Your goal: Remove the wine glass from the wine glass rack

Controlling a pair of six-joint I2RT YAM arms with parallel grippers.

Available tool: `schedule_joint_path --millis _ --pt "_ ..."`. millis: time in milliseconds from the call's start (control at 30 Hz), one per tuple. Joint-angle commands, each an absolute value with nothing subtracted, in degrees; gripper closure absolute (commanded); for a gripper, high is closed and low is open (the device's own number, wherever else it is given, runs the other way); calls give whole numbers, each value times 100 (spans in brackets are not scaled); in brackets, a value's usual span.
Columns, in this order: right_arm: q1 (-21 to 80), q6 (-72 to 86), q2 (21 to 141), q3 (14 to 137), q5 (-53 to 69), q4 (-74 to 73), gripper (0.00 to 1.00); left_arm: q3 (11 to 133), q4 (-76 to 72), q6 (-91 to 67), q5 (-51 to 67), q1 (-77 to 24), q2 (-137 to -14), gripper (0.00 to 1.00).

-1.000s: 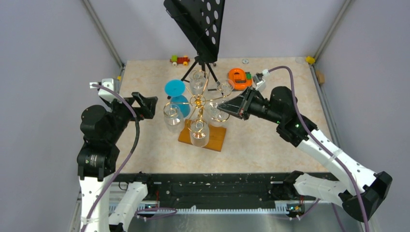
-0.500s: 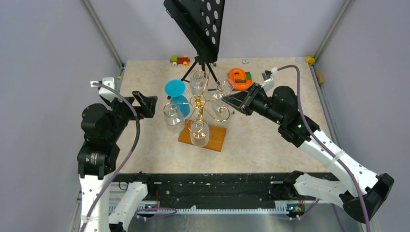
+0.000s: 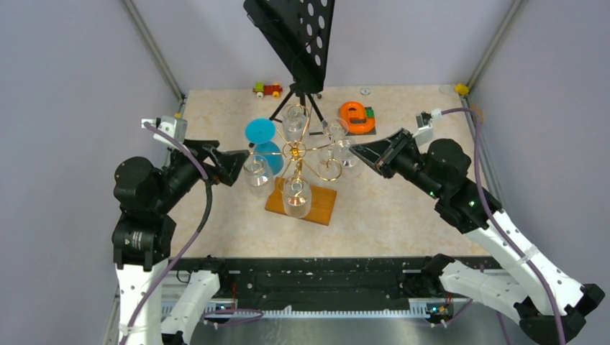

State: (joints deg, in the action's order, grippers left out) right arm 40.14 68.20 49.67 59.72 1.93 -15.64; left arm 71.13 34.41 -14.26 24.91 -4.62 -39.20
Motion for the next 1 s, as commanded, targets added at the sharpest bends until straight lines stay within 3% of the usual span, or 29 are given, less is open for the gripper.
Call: schedule_joint_path --millis 0,167,367,667,967 --pt "4078 6980 4522 6243 18 -1386 100 7319 2543 -1992 3806 -483 -4062 3" --pt "4069 6927 4147 6230 -312 -1662 100 7249 1581 -2906 4554 -483 -4220 4" --pt "4004 6623 3920 6488 -576 -1876 100 6942 -575 -4610 5108 -713 -4715 6" --pt "3997 5842 3843 7341 -1437 -1996 100 7636 -945 -4279 4165 -3113 -6049 9" --pt "3999 5137 4177 8023 -1597 -1202 100 8180 -1903 -4984 3555 -3799 -7284 12"
